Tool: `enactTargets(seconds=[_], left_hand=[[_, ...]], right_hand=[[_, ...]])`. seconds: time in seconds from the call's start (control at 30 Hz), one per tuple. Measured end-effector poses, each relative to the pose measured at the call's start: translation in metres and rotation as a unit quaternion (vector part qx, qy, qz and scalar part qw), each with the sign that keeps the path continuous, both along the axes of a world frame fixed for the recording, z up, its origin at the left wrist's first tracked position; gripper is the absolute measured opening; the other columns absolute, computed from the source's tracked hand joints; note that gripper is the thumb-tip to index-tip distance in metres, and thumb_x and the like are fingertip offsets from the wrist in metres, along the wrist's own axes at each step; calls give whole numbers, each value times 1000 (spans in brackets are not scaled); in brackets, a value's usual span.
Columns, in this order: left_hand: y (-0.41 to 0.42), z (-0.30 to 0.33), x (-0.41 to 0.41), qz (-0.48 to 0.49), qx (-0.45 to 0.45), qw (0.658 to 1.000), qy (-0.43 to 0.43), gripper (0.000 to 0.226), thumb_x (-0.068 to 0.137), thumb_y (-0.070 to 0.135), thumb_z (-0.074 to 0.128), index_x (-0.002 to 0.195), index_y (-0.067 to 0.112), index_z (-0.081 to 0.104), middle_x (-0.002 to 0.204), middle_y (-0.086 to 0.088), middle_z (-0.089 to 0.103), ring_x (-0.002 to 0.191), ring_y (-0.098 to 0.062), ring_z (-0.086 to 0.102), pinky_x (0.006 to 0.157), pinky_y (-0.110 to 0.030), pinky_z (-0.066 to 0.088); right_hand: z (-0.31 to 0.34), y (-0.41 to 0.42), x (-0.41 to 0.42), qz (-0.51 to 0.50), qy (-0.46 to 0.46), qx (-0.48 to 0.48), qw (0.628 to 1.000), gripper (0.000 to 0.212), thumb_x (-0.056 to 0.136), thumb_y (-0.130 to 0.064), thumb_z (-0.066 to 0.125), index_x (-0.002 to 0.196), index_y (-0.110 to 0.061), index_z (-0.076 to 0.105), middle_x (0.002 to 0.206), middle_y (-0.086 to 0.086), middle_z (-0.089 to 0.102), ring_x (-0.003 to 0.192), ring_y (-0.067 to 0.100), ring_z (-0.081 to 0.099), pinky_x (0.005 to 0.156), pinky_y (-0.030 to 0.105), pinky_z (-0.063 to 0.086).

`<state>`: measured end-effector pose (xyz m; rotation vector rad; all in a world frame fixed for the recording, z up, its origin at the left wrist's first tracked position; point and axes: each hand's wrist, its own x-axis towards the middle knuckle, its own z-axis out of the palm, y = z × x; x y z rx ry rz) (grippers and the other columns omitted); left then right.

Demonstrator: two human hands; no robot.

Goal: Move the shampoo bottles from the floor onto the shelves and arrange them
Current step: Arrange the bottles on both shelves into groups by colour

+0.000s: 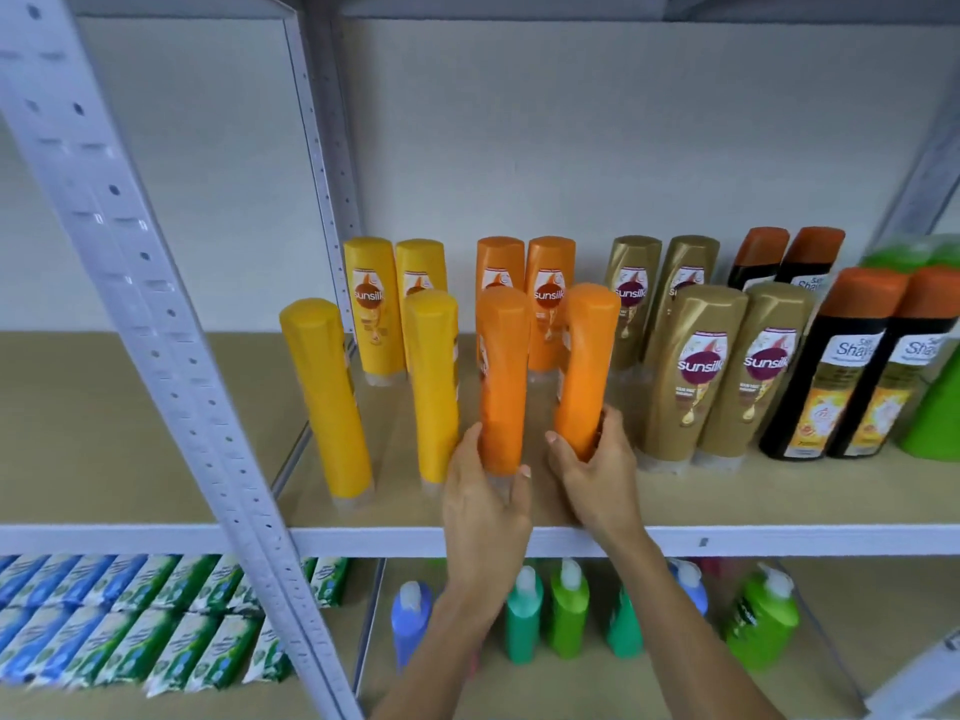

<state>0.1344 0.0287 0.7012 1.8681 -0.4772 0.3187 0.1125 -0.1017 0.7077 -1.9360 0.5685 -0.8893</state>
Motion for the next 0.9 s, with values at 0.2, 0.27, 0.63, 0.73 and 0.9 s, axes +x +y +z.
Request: enactTargets(seconds=[0.2,0.27,0.63,0.73,0.9], left_hand=[[-24,8,4,-16,-25,997,74,81,87,30,66,150,18,16,151,-3,34,137,-20,36,111,-39,37],[-27,5,9,-13,-21,996,80,79,89,28,64,150,17,16,151,-4,35,136,-22,38,110,-40,39],[-29,-2,24,-17,10,997,71,64,91,20,61,146,14,29,140,-7,47,129,-25,46,104,-44,43],[-29,-4,24,-20,18,997,74,62,91,23,61,145,16,31,138,-6,49,126,-25,47,102,-45,45],[-29,-1,23,-18,21,996,81,64,90,29,62,145,17,32,140,-4,48,129,-23,46,105,-40,42]], right_hand=[[-3,0,-5,8,-6,10,1000,49,91,-28,62,133,-22,38,114,-5,56,99,14,56,89,35,49],[-3,-1,-6,13,-1,11,1000,49,91,-30,62,133,-22,38,117,-5,54,102,14,55,90,34,48],[-1,1,-6,14,17,-3,1000,52,92,-34,59,136,-22,33,131,3,53,113,22,55,94,37,49],[0,1,-6,16,24,-2,1000,55,92,-35,58,138,-23,32,133,1,51,113,20,54,95,38,48],[-1,0,-5,13,31,-1,999,55,92,-36,58,138,-24,31,131,0,51,106,13,51,94,35,48]])
